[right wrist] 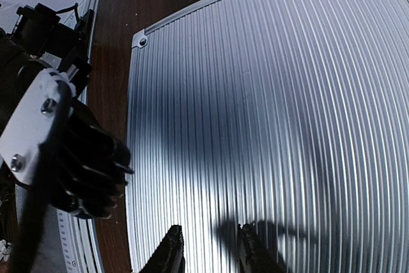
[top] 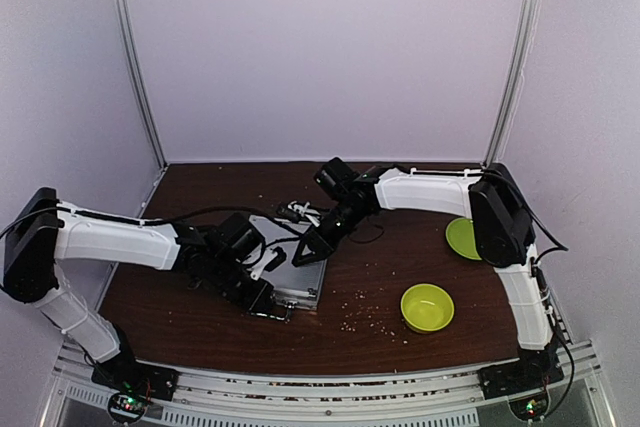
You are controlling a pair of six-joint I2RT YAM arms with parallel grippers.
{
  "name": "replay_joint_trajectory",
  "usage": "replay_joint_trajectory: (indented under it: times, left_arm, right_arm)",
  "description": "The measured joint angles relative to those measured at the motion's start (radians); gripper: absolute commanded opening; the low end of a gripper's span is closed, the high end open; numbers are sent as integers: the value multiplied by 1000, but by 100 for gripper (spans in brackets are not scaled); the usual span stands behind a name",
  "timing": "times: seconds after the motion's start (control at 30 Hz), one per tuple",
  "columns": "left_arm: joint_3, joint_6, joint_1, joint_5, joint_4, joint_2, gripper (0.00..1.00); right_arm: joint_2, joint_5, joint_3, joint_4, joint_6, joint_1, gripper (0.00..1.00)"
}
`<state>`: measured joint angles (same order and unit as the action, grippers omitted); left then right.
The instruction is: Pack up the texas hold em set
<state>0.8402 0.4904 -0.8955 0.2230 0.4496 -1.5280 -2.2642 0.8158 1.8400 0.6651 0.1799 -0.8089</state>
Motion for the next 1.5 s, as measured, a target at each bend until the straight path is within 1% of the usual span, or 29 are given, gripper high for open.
replay_joint_trajectory:
  times: [0.17, 0.33, 0.5, 0.6, 0.7, 0.73, 0.8, 0.93, 1.0, 1.03, 1.07, 1.13, 1.2, 1.23, 1.27, 1.3, 1.37, 1.43, 1.5]
  left_arm:
    - [-1, 1, 0, -69, -11, -62, 0]
    - [-23, 30, -12, -121, -61, -69, 0]
    - [-68, 50, -24, -150, -120, -38, 0]
    - [-73, 42, -29, -159, -116, -13, 0]
    - [-69, 13, -29, -159, -88, 65, 1]
    - [-64, 2, -29, -159, -74, 93, 6]
    - [-46, -31, -29, -168, -43, 159, 20]
    - [11, -89, -29, -248, 30, 263, 48]
    - [38, -112, -19, -301, 60, 294, 57]
    - [51, -119, -7, -323, 74, 307, 61]
    - [60, -128, 8, -341, 82, 316, 65]
    - [78, -150, 48, -373, 100, 327, 78]
    - [101, -168, 90, -422, 108, 328, 90]
    - [112, -180, 103, -447, 106, 328, 95]
    - [123, -190, 114, -476, 105, 328, 98]
    - [134, -195, 119, -508, 99, 330, 98]
    - [150, -208, 123, -565, 74, 332, 98]
    - [166, -216, 126, -613, 47, 331, 98]
    - [191, -224, 130, -654, 38, 319, 98]
  right_arm:
    - [-2, 2, 2, 0, 0, 0, 29]
    - [-6, 13, 3, 1, 0, 0, 29]
    - [-8, 17, 6, 5, 3, 0, 29]
    - [-7, 16, 6, 7, 8, -1, 29]
    - [3, -2, 6, 17, 20, -2, 29]
    - [13, -15, 3, 29, 25, -2, 29]
    - [43, -53, -14, 56, 33, 3, 30]
    - [156, -135, -95, 111, 54, 31, 33]
    - [257, -173, -153, 116, 64, 66, 36]
    - [315, -193, -182, 115, 70, 88, 39]
    - [385, -213, -218, 108, 79, 113, 48]
    - [517, -253, -289, 75, 89, 153, 68]
    - [661, -314, -381, 23, 82, 197, 96]
    - [766, -369, -471, -51, 89, 221, 100]
    - [842, -408, -537, -91, 76, 237, 100]
    - [932, -451, -630, -171, 75, 264, 99]
    - [1095, -534, -795, -279, 47, 322, 100]
    - [1191, -596, -888, -323, 3, 400, 100]
    - [1233, -665, -921, -348, -43, 471, 100]
